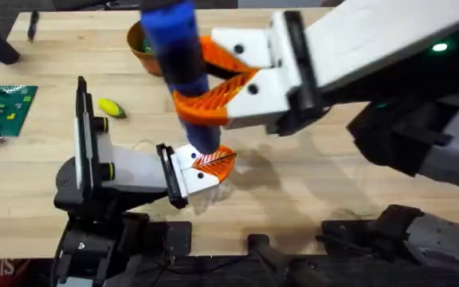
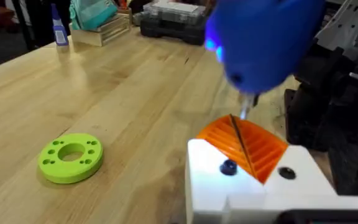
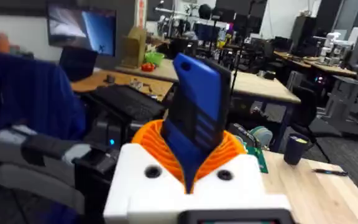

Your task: Pick up the gripper from the table and insert it into the empty holder that is missing its gripper. Then pick up a screw, insert it into the mounting hole, and use the screwdriver to tighten it. Finally, clean up the table by picking up the vegetable and placing it into the bucket.

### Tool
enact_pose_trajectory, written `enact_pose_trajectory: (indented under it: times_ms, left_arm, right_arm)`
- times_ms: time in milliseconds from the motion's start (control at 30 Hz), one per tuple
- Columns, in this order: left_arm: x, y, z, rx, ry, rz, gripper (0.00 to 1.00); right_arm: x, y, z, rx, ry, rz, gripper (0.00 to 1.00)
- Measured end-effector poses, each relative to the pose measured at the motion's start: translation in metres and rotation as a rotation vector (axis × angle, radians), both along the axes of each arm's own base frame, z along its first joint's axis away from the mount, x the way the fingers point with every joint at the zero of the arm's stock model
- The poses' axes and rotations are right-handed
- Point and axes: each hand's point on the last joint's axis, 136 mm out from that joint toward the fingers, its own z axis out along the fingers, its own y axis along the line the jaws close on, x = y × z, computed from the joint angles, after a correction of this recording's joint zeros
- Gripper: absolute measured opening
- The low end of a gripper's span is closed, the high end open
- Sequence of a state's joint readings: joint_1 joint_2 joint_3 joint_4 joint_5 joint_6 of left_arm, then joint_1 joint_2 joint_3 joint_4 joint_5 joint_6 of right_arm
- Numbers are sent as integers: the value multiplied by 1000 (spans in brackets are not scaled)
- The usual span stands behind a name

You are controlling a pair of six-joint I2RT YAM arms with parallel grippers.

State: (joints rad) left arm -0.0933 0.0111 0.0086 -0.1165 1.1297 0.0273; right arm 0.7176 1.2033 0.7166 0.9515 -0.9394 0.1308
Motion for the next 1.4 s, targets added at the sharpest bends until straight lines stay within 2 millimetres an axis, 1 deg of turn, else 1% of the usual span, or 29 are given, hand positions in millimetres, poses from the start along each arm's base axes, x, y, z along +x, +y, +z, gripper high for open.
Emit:
enact_pose_trajectory:
  times_ms: [67,133,333,567,667,867,1167,1400]
  left_arm:
    - [0,0,0,0,0,0,7]
    - [0,0,0,0,0,0,7]
    - [0,0,0,0,0,0,7]
    - [0,0,0,0,-1,0,7]
    - [0,0,0,0,0,0,7]
    - [0,0,0,0,0,0,7]
    - [0,0,0,0,0,0,7]
    - [0,0,0,0,0,0,7]
  right_arm:
    - [-1,5,-5,3,-27,7,26]
    - [-4,8,-5,21,-64,14,26]
    - [-14,5,11,99,-170,20,26]
    - [-14,6,10,94,-154,26,26]
    - [-14,10,4,80,-128,40,26]
    - [-8,18,-10,49,-87,46,26]
    - [-15,22,-10,51,-85,66,26]
    - [-15,22,-10,50,-81,66,26]
